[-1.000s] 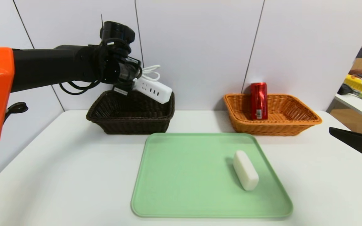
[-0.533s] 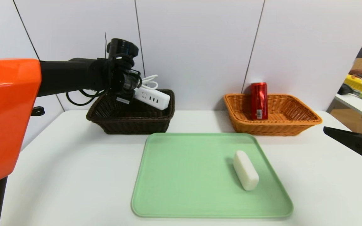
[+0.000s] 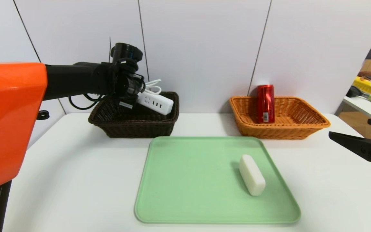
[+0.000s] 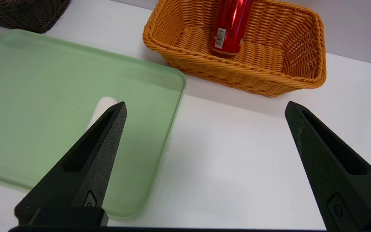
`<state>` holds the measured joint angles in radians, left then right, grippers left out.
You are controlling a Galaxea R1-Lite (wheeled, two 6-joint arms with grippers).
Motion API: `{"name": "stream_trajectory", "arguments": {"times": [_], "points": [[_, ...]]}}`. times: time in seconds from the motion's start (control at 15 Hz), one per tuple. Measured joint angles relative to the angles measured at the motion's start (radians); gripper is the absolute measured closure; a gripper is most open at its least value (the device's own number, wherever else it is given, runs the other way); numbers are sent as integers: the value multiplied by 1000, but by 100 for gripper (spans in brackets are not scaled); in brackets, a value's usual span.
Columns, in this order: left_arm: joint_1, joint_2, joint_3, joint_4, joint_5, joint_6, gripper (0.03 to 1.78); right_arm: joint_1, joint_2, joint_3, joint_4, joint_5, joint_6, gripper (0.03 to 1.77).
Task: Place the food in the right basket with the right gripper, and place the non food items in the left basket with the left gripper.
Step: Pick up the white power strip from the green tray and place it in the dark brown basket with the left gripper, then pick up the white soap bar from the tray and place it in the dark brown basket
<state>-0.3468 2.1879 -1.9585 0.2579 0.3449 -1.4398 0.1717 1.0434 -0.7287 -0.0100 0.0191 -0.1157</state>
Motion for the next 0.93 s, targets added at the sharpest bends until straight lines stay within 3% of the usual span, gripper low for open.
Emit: {"name": "stream_trajectory", "arguments": {"times": [0.27, 0.6, 0.73, 0.93], "points": [[2, -1, 0, -2, 4, -2, 52, 1, 0, -1, 1, 0, 0, 10], [2, -11, 2, 3, 9, 2, 33, 1, -3, -1, 2, 0, 0, 10], [0, -28, 3, 9, 28, 43, 28, 2, -4, -1, 1, 0, 0, 10], [-14, -84, 1, 22, 30, 190, 22, 3, -4, -3, 0, 1, 0, 10]]}}
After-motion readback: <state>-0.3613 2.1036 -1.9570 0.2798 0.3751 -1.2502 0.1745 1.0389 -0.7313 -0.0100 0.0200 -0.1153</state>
